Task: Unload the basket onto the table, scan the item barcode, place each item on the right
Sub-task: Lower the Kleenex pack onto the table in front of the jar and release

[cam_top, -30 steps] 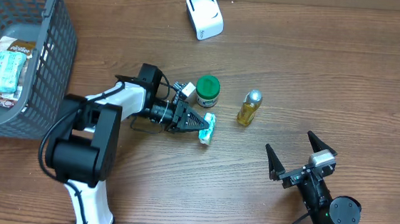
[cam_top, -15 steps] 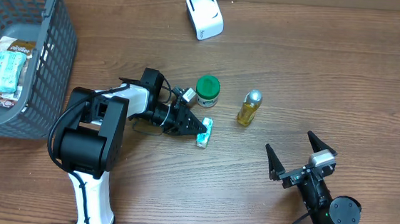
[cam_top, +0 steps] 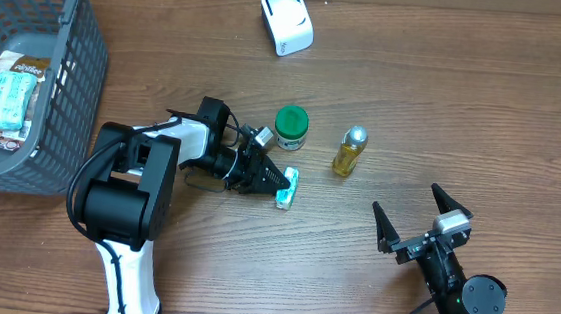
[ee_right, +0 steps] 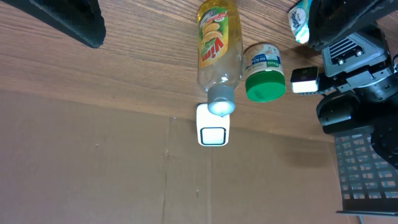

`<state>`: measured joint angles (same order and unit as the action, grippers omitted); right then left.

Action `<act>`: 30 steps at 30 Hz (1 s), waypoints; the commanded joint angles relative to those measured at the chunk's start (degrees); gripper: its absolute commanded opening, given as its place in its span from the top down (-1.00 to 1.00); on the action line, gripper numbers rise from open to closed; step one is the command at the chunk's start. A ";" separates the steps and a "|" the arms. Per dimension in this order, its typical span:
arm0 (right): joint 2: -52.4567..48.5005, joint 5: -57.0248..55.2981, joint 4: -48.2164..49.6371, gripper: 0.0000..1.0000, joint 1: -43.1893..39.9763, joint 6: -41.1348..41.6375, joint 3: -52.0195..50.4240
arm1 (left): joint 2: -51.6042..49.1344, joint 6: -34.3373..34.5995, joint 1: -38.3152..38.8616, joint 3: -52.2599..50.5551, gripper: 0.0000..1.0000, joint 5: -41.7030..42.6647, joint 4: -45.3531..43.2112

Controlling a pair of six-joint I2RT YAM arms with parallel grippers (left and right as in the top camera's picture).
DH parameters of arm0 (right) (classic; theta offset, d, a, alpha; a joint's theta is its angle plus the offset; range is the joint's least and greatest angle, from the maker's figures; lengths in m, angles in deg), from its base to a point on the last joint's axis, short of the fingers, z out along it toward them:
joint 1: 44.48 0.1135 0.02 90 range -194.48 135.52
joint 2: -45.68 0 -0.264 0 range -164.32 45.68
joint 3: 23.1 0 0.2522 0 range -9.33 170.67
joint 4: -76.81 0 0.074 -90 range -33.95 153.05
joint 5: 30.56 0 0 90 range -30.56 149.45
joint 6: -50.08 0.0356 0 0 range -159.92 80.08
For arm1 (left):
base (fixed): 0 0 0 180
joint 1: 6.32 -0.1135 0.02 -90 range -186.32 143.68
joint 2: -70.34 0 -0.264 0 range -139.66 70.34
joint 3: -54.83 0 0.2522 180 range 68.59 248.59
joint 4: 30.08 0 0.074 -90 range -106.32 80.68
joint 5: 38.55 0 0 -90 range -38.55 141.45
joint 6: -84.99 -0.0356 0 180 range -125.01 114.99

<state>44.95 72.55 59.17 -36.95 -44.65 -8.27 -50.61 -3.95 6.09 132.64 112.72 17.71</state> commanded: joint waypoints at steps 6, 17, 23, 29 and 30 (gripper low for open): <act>0.57 -0.61 0.33 -1.00 -0.22 -0.26 -0.61 | 9.60 -0.55 0.35 -0.13 0.07 -6.29 0.72; 0.57 -0.61 0.35 -1.00 -0.22 -0.26 -0.61 | 17.57 0.24 0.57 -0.13 -0.16 -16.96 6.19; 0.57 -0.61 0.33 -1.00 -0.22 -0.26 -0.61 | 19.32 2.43 4.22 -0.13 -0.33 -27.47 7.34; 0.57 -0.61 0.33 -1.00 -0.22 -0.26 -0.61 | 19.47 6.78 11.47 -0.13 -0.34 -38.49 6.80; 0.57 -0.61 0.35 -1.00 -0.22 -0.26 -0.61 | 19.47 7.41 12.59 -0.13 -0.34 -41.03 6.54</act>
<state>44.95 72.53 59.17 -36.95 -44.65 -8.27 -32.55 -0.24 15.64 132.60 82.08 24.77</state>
